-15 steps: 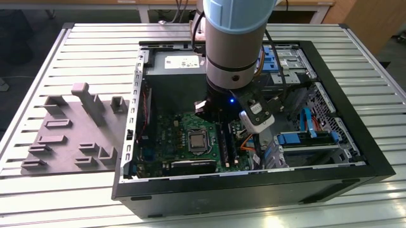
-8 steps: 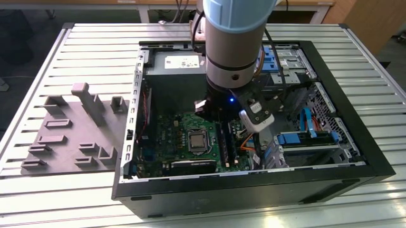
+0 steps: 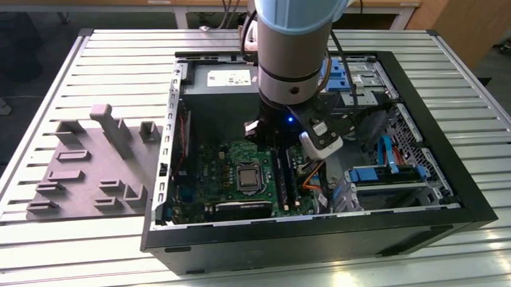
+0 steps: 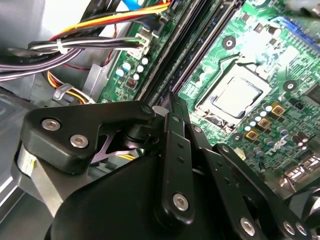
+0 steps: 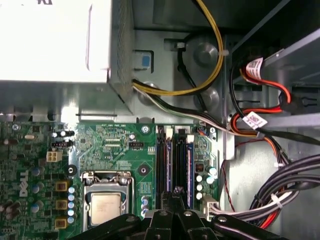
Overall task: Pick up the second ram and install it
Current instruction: 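Press down the second ram until it locks into place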
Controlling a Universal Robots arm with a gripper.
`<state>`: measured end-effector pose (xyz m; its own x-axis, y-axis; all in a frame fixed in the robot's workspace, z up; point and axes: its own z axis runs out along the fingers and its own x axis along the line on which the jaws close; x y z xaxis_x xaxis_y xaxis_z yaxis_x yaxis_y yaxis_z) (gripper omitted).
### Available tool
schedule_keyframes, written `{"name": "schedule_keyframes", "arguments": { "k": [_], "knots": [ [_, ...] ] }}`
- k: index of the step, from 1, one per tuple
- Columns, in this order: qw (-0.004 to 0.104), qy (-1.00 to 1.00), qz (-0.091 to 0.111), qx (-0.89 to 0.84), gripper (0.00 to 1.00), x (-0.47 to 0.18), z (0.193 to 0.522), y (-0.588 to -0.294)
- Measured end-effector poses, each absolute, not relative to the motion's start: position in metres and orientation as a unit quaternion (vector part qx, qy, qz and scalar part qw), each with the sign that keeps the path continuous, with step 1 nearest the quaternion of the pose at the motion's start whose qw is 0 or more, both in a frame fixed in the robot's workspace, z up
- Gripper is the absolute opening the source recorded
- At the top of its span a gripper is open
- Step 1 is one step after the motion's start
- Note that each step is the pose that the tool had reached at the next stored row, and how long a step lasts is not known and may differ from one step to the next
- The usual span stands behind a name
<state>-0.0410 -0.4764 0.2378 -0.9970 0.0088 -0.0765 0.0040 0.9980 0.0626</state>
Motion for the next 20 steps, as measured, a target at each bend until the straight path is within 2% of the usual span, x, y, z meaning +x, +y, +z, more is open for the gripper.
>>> {"name": "schedule_keyframes", "arguments": {
  "k": [20],
  "knots": [
    [0.038,0.999,0.029,0.003,0.11,-0.0394,0.2373,-0.4668]
  ]
}}
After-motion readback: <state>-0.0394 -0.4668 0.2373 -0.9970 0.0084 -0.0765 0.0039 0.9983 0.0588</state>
